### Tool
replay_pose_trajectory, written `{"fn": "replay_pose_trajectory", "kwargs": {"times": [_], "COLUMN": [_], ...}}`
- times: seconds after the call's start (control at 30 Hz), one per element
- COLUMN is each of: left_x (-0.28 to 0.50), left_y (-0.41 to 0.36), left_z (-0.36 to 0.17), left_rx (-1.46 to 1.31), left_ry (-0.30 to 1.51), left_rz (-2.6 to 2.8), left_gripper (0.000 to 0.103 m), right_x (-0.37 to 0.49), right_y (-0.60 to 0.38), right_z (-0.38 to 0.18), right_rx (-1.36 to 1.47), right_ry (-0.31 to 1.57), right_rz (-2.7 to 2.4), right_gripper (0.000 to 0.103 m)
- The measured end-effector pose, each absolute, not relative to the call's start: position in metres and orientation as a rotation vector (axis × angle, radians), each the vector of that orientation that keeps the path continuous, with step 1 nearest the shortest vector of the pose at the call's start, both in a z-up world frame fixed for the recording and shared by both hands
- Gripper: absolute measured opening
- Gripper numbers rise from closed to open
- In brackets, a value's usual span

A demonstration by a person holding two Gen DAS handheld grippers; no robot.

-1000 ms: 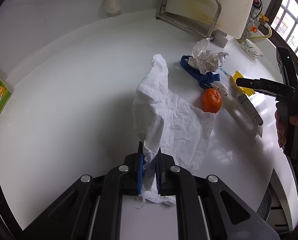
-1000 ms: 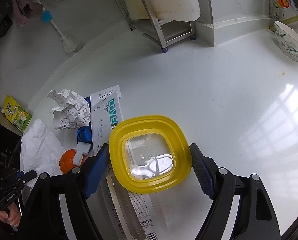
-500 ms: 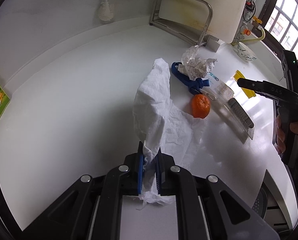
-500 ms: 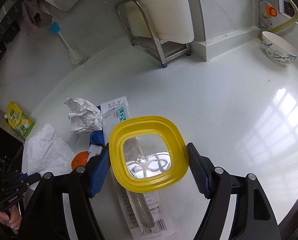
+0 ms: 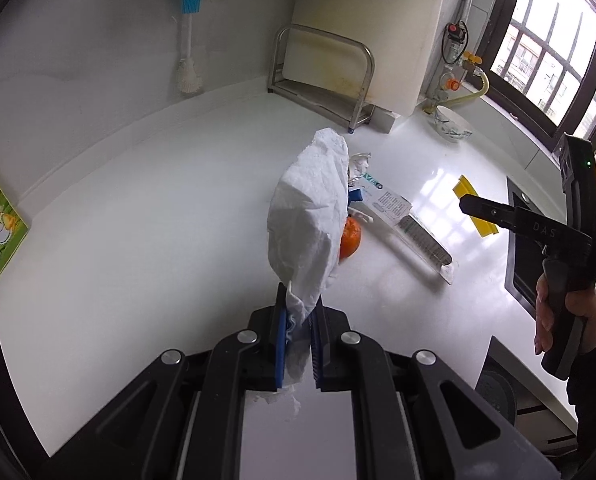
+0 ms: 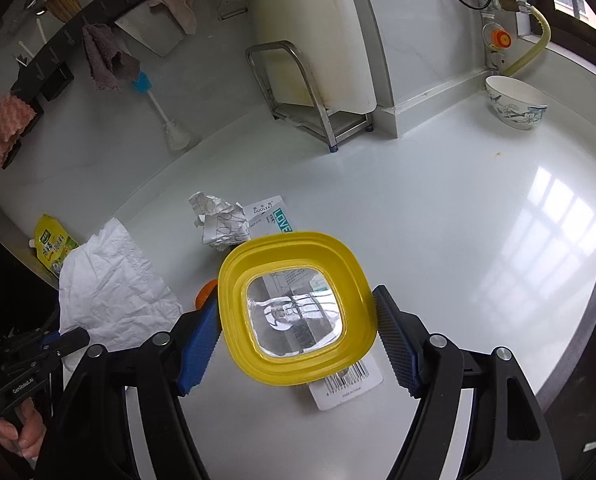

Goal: Collect trash
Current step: 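Carry the white bag and yellow lid over the grey bin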

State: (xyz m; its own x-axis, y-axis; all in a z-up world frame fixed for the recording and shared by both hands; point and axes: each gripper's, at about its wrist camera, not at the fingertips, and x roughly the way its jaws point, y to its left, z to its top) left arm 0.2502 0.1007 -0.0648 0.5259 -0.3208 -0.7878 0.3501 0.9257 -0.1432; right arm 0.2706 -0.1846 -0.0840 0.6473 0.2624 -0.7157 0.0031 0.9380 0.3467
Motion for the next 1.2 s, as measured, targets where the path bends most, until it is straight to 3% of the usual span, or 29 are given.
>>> {"fn": "replay_pose_trajectory", "kwargs": {"times": [1.2], "left_x": [0.075], "left_y": [0.002], "left_z": [-0.036], "left_rx": [0.112], "left_ry": [0.852], "left_rz": [-0.499], "left_gripper": [0.011], "right_x": [0.013], "right_y": [-0.220], "right_z": [-0.072], "right_rx": [0.379], "right_ry": [0.817], "right_rz": [0.054], "right_gripper": [0.071]}}
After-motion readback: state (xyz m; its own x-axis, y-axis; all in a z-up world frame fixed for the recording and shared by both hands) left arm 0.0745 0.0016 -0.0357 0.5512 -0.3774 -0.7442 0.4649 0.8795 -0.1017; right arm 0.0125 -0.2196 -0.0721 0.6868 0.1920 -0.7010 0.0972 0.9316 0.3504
